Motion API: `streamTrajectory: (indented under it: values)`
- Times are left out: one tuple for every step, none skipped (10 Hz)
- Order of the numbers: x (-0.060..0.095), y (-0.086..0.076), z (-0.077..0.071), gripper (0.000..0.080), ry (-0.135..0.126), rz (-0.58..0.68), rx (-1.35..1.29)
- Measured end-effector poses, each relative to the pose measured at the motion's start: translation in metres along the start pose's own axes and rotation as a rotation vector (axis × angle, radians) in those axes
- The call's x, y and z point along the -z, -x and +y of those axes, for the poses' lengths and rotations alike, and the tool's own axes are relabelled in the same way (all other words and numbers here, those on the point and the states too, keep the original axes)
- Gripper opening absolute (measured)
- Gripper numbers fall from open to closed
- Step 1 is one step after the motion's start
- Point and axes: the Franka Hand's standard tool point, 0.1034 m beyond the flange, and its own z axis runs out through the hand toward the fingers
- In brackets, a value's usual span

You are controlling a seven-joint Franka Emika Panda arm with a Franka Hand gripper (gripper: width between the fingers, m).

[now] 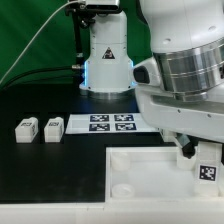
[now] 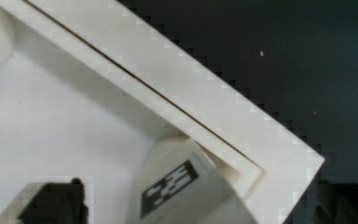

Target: Assemble one leg

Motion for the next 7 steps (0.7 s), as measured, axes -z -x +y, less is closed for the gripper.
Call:
streamTrajectory:
  values:
    - [0.005, -0.004, 0.002, 0.0649, 0.062, 0.018, 0.228]
    - [0.007, -0.003, -0.005, 0.0649, 0.082, 0.051, 0.355]
    - [0.005, 0.003, -0.010, 0.0649, 0.081, 0.060, 0.371]
    - [0.005, 0.002, -0.009, 0.0619, 0.078, 0.059, 0.357]
    - [0.005, 0.002, -0.009, 0.0619, 0.075, 0.060, 0.297]
    - [0.005, 0.004, -0.010, 0.0472, 0.067, 0.059, 0.191]
    - [0.005, 0.003, -0.009, 0.0321, 0.066, 0.061, 0.099]
